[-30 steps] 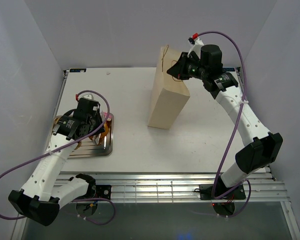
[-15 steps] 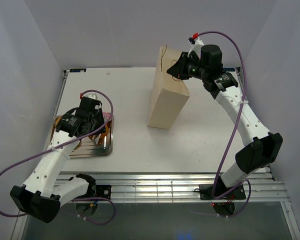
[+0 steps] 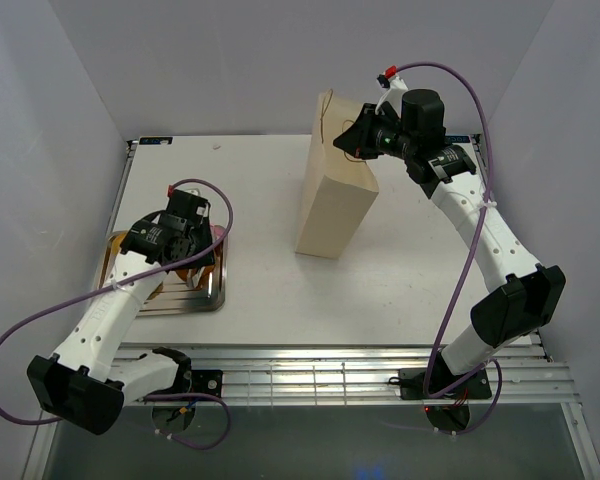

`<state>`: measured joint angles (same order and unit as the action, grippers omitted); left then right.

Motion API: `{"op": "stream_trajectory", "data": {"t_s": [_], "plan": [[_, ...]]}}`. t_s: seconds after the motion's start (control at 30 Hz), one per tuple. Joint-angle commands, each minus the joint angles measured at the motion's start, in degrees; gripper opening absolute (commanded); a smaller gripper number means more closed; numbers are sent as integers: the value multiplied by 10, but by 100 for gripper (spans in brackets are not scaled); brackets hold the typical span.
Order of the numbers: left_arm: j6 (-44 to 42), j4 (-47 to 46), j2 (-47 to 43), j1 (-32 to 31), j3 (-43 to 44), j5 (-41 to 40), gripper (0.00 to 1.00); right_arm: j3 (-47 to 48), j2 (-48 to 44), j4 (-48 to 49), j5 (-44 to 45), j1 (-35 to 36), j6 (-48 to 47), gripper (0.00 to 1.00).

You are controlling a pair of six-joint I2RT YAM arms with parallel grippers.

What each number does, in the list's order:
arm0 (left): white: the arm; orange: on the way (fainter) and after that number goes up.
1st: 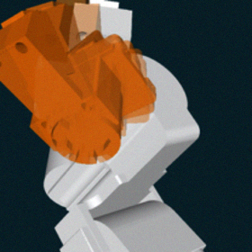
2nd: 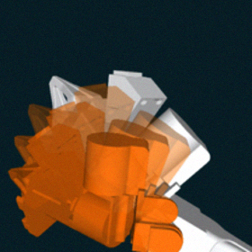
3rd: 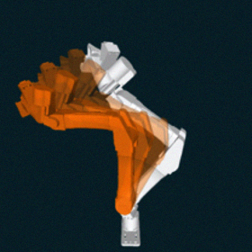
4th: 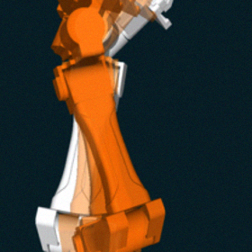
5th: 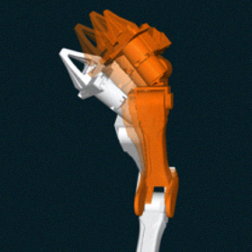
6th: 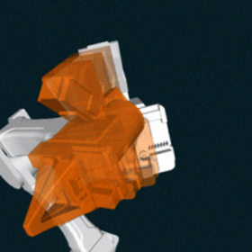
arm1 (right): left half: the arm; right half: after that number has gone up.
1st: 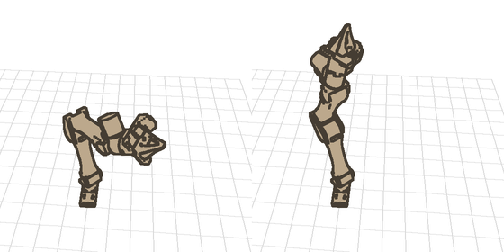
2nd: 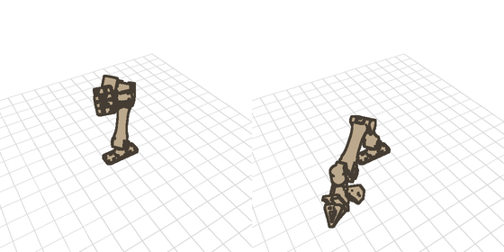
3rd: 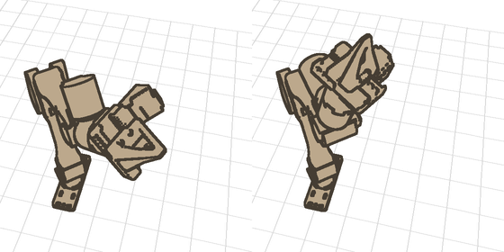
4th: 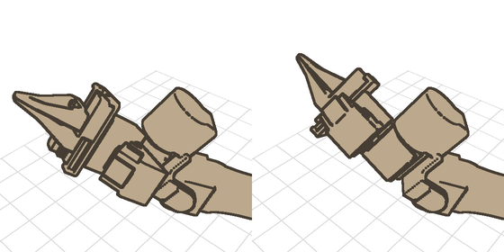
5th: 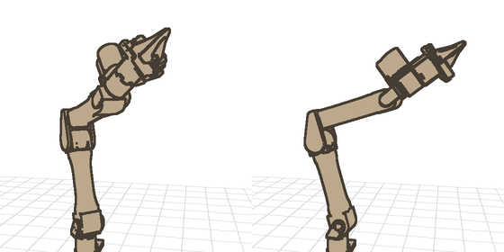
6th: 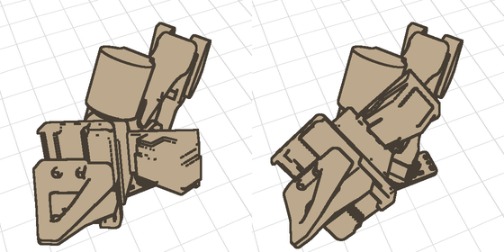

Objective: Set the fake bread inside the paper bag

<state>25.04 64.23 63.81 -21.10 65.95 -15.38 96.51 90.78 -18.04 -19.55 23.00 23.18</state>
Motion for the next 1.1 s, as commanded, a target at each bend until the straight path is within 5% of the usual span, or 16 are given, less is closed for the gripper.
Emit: {"op": "stream_trajectory", "data": {"t_s": [0.0, 0.33, 0.67, 1.07], "plan": [[-4, -2, 6, 2, 15, -2, 56, -8, -15, 21, -5, -2, -2, 8], [4, 8, 37, -11, 15, -24, 57, -7, -13, 22, -7, -2, -3, 8], [25, 21, 32, -15, 8, -30, 43, -8, -17, 22, -5, -2, -4, 8], [53, 41, 10, -15, 15, -49, 0, -15, -25, 25, -6, -2, -2, 8]]}}
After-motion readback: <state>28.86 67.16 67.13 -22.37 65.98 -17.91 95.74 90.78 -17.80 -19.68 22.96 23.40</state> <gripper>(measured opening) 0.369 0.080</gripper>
